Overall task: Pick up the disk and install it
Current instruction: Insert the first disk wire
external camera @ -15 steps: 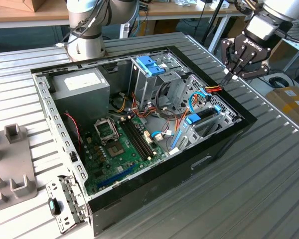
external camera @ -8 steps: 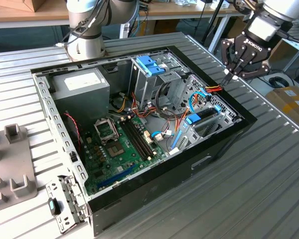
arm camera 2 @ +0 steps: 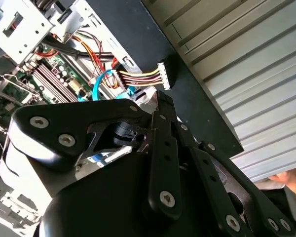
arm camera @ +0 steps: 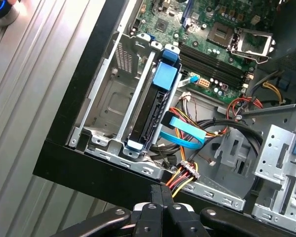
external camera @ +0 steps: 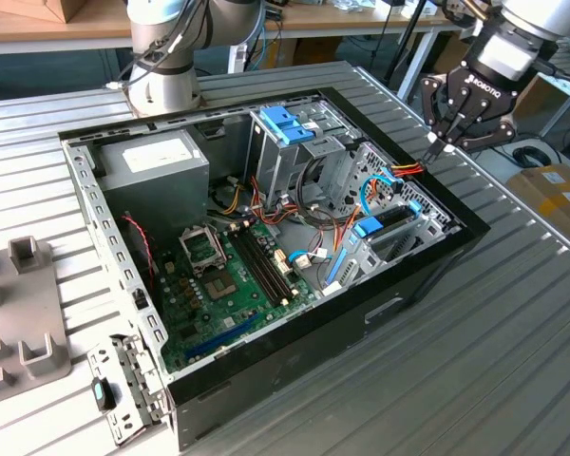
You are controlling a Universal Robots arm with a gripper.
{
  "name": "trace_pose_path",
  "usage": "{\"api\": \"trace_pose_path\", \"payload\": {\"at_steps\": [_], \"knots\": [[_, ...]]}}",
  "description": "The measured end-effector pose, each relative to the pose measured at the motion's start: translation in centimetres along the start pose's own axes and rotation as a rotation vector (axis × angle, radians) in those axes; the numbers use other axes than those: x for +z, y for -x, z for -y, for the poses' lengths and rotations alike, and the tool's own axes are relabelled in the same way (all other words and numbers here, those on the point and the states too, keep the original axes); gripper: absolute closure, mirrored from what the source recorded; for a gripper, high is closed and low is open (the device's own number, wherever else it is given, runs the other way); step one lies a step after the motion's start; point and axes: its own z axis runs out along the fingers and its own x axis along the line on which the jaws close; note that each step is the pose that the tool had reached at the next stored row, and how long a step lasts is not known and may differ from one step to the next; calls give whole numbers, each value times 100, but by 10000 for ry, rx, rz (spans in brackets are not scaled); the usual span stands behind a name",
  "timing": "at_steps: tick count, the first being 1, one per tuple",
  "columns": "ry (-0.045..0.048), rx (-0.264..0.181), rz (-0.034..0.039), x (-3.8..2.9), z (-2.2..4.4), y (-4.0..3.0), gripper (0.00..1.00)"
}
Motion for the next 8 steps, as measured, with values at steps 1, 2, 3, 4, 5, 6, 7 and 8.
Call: {"api": "trace_pose_path", "payload": {"at_steps": [1, 2, 3, 4, 5, 6, 7, 8], "knots": [[4, -70, -5, 0, 0, 0, 90], [9, -142, -10, 0, 0, 0, 90], [14, -224, -14, 0, 0, 0, 90], [18, -283, -18, 0, 0, 0, 90], [25, -397, -26, 0, 0, 0, 90], [30, -463, -29, 0, 0, 0, 90], [39, -604, -39, 0, 0, 1, 90], [45, -703, -44, 0, 0, 1, 90]]}}
